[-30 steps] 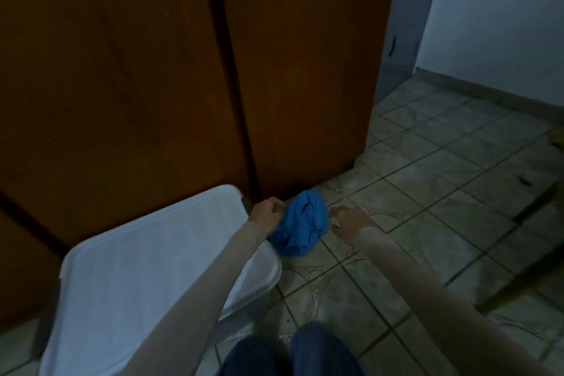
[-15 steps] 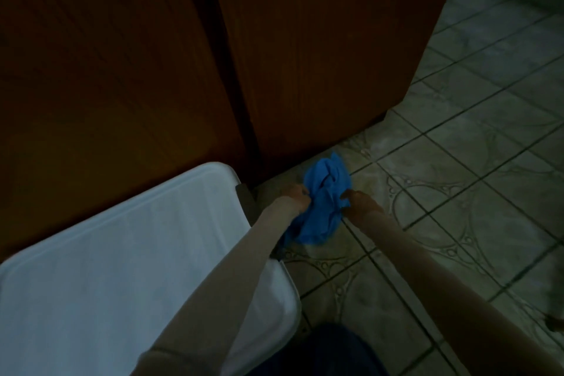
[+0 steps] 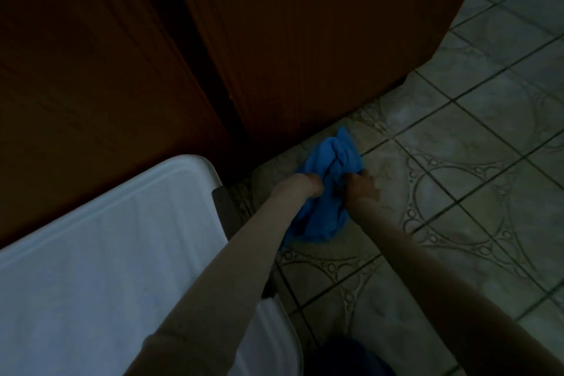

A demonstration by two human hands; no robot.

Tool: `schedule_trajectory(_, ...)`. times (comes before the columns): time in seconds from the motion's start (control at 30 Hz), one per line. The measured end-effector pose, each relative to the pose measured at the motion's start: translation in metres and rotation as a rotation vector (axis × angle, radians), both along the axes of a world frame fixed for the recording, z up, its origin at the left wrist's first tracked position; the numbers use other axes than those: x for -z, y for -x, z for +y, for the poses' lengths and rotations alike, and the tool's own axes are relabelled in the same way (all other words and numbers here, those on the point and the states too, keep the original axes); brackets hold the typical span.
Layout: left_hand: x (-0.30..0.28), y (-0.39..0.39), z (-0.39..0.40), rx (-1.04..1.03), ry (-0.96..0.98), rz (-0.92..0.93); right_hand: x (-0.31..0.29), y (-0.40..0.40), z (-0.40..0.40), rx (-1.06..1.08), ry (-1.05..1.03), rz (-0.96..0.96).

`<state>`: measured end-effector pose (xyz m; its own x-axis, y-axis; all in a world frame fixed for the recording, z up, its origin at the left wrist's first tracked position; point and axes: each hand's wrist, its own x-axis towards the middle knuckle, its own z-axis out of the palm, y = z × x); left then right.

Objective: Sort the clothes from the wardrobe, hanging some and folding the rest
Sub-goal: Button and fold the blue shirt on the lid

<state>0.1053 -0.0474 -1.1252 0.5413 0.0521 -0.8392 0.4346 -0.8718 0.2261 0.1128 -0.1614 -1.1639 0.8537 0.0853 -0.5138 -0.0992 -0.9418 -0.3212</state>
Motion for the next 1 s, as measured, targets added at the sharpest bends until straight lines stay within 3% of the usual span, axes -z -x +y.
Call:
schedule_trajectory(0.17,-0.013,0.012,-0.004,-0.046,0.059,0.022,-0.023,-0.003,-0.004,-0.065,-0.083,-0.157)
schedule_trajectory(0.37,-0.043,0.037,-0.007,-0.279,0.238,-0.25,-0.079,-0.006,-0.01,0.094,-0.774,-0.143)
schedule_trajectory(0.47,-0.078,0.048,-0.004,-0.335,0.278,-0.419,-0.119,0.004,-0.012,0.166,-0.959,-0.088)
schedule_trajectory(0.73,-0.198,0.092,0.02,-0.369,0.365,-0.787,-0.22,0.035,-0.01,0.079,-1.08,-0.249)
schedule_trajectory(1.0,-0.304,0.16,0.04,-0.337,0.073,-1.192,-0.289,0.093,0.005,-0.249,-1.05,-0.285)
